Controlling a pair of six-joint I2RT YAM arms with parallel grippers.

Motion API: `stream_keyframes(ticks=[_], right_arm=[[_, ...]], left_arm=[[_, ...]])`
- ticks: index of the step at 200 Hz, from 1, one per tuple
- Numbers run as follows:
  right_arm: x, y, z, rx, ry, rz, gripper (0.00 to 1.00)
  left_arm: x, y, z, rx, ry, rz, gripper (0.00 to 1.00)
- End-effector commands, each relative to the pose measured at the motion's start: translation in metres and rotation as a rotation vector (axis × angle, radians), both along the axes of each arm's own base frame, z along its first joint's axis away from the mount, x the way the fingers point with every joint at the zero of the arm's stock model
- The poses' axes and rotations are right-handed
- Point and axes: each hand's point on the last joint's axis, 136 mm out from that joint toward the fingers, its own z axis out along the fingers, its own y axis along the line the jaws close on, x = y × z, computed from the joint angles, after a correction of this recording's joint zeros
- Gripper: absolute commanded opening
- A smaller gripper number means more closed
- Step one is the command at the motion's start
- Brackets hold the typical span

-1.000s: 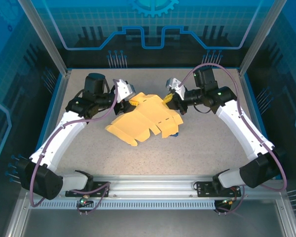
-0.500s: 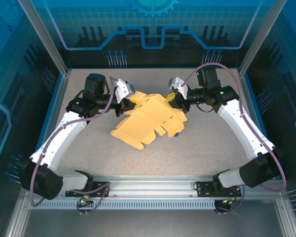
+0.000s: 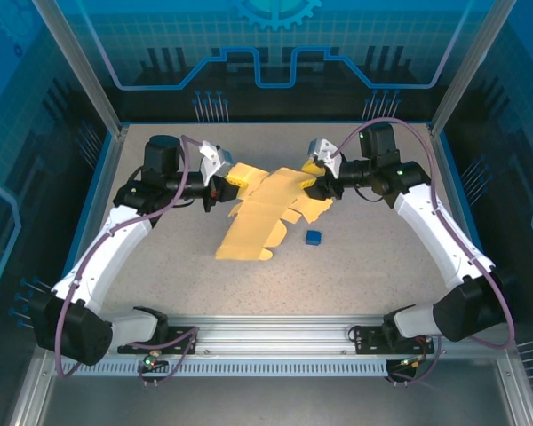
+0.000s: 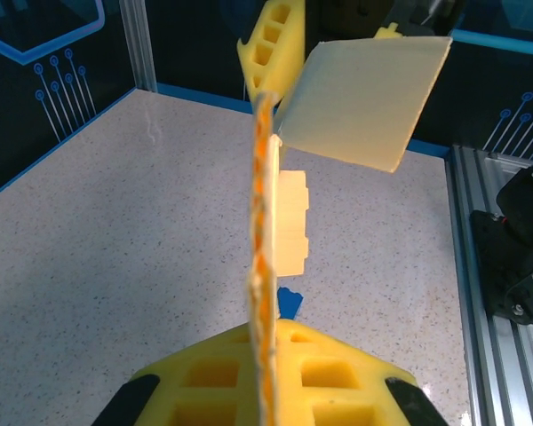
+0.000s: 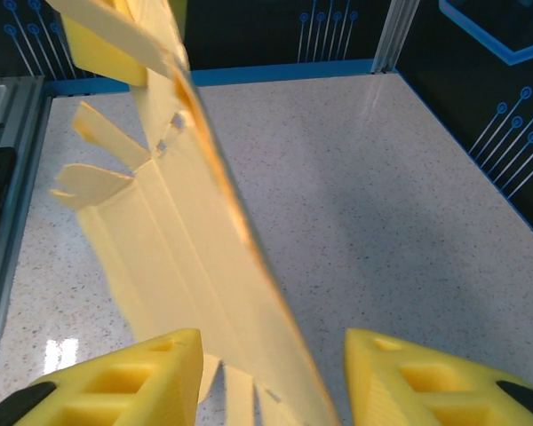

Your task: Fold the paper box

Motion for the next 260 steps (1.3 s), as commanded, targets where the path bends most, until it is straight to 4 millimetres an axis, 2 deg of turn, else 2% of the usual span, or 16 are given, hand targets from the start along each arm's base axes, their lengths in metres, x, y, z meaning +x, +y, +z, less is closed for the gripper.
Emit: stream_keyframes(ticks=[1, 21, 40, 82, 115, 150, 191, 260], right_arm=[[0.008, -0.002, 0.014, 0.030, -0.064, -0.011, 0.47], [0.011, 0.000, 0.012, 0.032, -0.054, -0.003, 0.47], [0.015, 0.000, 0.008, 0.021, -0.048, -0.014, 0.42], [0.014, -0.001, 0.005, 0.043, -0.092, -0.061, 0.15], [0.018, -0.001, -0.002, -0.008, -0.174, -0.170, 0.04], [0.024, -0.004, -0.009, -0.105, -0.302, -0.325, 0.02], [0.029, 0.003, -0.026, -0.256, -0.448, -0.469, 0.02], [0.029, 0.022, -0.047, -0.353, -0.617, -0.541, 0.01]], left_arm=[[-0.010, -0.001, 0.011, -0.041, -0.011, -0.047, 0.00], [-0.010, -0.002, 0.009, -0.045, -0.003, -0.055, 0.00], [-0.007, -0.001, 0.008, -0.052, 0.006, -0.047, 0.00], [0.008, 0.003, 0.005, -0.083, 0.081, 0.009, 0.00], [0.022, 0.004, -0.006, -0.111, 0.192, 0.073, 0.00], [0.038, 0.008, -0.014, -0.150, 0.333, 0.185, 0.00], [0.047, 0.009, -0.023, -0.183, 0.452, 0.253, 0.00], [0.060, 0.013, -0.047, -0.147, 0.527, 0.323, 0.00]])
